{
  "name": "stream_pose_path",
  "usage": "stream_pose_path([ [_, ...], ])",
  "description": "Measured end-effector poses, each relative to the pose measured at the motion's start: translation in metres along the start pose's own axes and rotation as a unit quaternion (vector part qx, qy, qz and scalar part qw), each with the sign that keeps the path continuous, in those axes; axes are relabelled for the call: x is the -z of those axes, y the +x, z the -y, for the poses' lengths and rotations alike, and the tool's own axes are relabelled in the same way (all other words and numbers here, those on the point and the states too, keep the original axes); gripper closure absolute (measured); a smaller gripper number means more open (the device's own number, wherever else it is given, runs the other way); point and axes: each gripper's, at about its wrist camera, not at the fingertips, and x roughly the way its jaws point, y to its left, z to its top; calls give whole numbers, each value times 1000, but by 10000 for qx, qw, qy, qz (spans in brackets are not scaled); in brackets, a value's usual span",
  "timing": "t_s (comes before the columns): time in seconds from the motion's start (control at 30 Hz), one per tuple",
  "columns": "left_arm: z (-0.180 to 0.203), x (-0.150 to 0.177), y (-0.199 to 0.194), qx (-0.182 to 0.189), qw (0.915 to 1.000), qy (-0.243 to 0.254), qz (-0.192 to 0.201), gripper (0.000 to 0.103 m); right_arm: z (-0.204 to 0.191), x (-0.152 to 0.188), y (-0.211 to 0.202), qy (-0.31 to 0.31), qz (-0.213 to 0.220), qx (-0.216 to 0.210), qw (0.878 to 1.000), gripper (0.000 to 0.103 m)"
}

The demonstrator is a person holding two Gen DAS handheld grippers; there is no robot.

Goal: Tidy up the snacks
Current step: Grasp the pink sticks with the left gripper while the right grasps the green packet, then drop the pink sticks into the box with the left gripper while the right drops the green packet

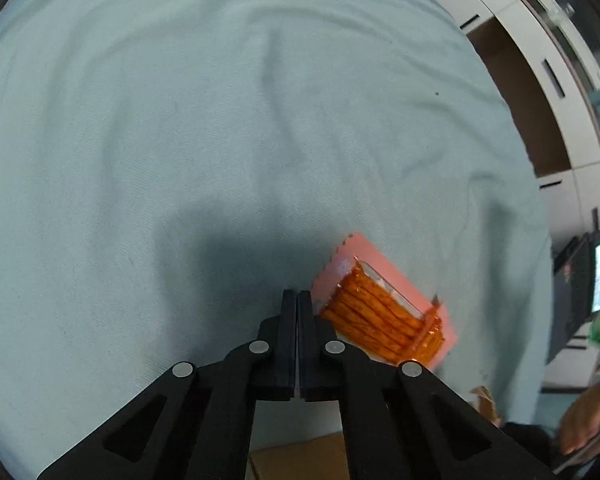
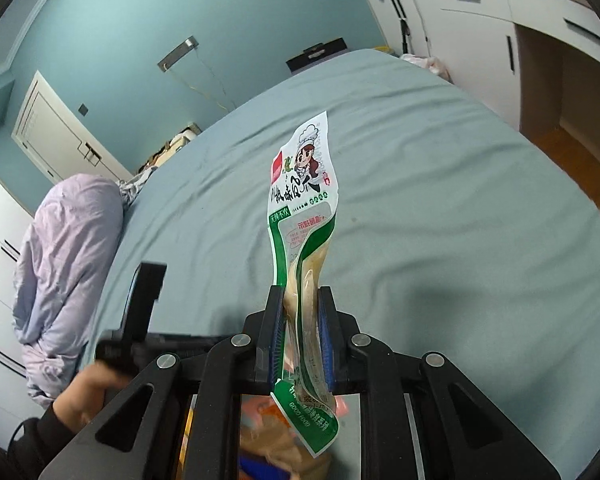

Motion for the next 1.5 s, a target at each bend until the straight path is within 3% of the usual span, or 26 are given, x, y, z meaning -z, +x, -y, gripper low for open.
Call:
stream_pose_path([
  [0.1,5,8,-2,140,9999,-7,-18,103,13,21,-20,207,-21,35,9998,89],
  [0.27,12,19,-29,383,9986,-128,344,103,14,33,-62,497,10,24,9988,89],
  [0.4,3,22,-61,378,9961,-313,728,103,8,29,-70,438,37,26,9990,89],
  [0.5,9,28,-96,98,9924,-191,1215,103,0,22,-61,258,114,-65,9996,89],
  [0.73,49,70,-161,-452,9756,618,2060,103,-3,29,-48,-112,61,124,9998,89],
  [1.0,70,152,-210,228,9563,1072,2711,103,-9,31,-69,-150,372,254,9989,89],
  [1.07,72,170,-210,434,9543,1201,2703,103,-10,36,-74,-221,448,303,9983,89],
  [1.13,75,180,-193,354,9571,1353,2536,103,-12,42,-76,-282,447,351,9980,89],
  [1.23,74,181,-156,-261,9657,1494,2109,103,-18,50,-77,-377,395,383,9978,89],
  [1.3,72,174,-145,-686,9651,1470,2054,102,-23,52,-78,-440,365,314,9979,89],
  [1.37,71,167,-143,-1022,9615,1399,2132,92,-31,55,-82,-592,384,174,9974,89],
  [1.4,70,165,-145,-1166,9585,1326,2238,73,-36,59,-86,-712,412,82,9966,89],
  [1.43,68,168,-147,-1224,9570,1283,2294,41,-41,63,-89,-842,410,-12,9956,88],
  [1.47,66,167,-149,-1356,9528,1222,2428,26,-47,68,-91,-962,386,-98,9946,88],
  [1.5,64,168,-150,-1511,9471,1190,2569,19,-51,71,-92,-1060,357,-160,9936,88],
])
